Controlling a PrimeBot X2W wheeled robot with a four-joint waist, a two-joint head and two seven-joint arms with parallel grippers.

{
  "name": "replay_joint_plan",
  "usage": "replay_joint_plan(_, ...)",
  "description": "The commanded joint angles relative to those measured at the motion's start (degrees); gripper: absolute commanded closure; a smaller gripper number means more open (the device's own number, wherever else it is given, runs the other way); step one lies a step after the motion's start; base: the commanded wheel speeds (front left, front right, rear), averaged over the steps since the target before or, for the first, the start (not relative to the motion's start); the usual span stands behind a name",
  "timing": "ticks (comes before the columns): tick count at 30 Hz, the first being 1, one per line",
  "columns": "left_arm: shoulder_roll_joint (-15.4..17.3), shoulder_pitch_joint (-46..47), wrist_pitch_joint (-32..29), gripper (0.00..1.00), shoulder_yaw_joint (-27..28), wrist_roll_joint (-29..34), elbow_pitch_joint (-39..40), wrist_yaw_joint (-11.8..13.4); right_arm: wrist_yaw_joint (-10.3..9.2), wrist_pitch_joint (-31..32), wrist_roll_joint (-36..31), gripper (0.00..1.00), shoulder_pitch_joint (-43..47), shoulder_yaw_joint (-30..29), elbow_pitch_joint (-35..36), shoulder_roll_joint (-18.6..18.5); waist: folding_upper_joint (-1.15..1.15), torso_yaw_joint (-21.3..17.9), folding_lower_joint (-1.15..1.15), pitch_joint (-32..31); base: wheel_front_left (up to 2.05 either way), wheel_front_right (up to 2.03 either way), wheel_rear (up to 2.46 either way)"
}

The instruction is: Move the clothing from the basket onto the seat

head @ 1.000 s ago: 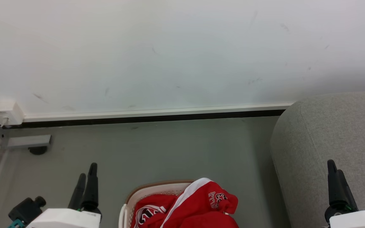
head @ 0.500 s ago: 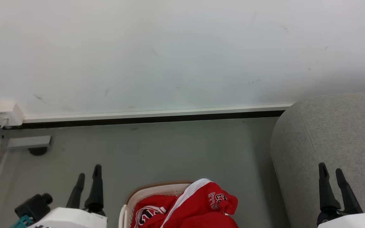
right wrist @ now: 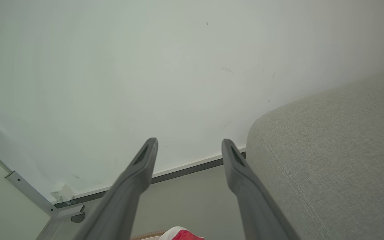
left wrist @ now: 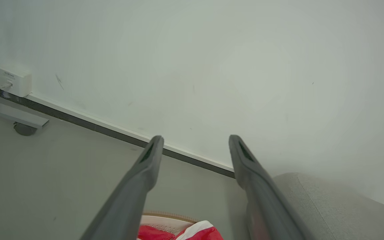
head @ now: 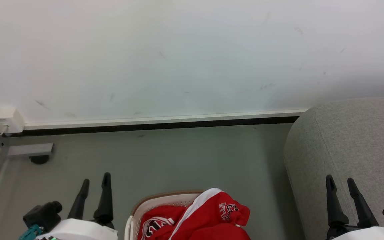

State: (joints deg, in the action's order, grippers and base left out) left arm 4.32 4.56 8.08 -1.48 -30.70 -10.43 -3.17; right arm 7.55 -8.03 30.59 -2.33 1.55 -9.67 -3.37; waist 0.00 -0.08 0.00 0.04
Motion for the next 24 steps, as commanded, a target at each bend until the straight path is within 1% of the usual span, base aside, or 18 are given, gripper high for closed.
replay_joint_plan(1,0.64,0.9,0.46,0.0,-0.09,1.88,0.69,-0.27,-0.06,-0.52,-1.84,0.0,-0.64,0.13,0.29,-0.2,0.0,0.01,0.0,-0.02,0.0,0.0,0.0)
replay_joint_plan(6,0.67,0.92,1.28,0.0,-0.22,4.96,1.12,-0.71,-0.07,-1.33,-4.36,0.0,-0.59,0.45,0.08,-0.12,0.0,0.07,0.0,-0.06,0.0,0.0,0.0)
replay_joint_plan(24,0.45,0.51,3.67,0.0,0.21,14.94,1.82,-0.59,-0.09,-3.72,-12.72,0.0,0.12,-0.38,1.59,0.25,0.0,-0.13,0.0,-0.39,0.0,0.0,0.0)
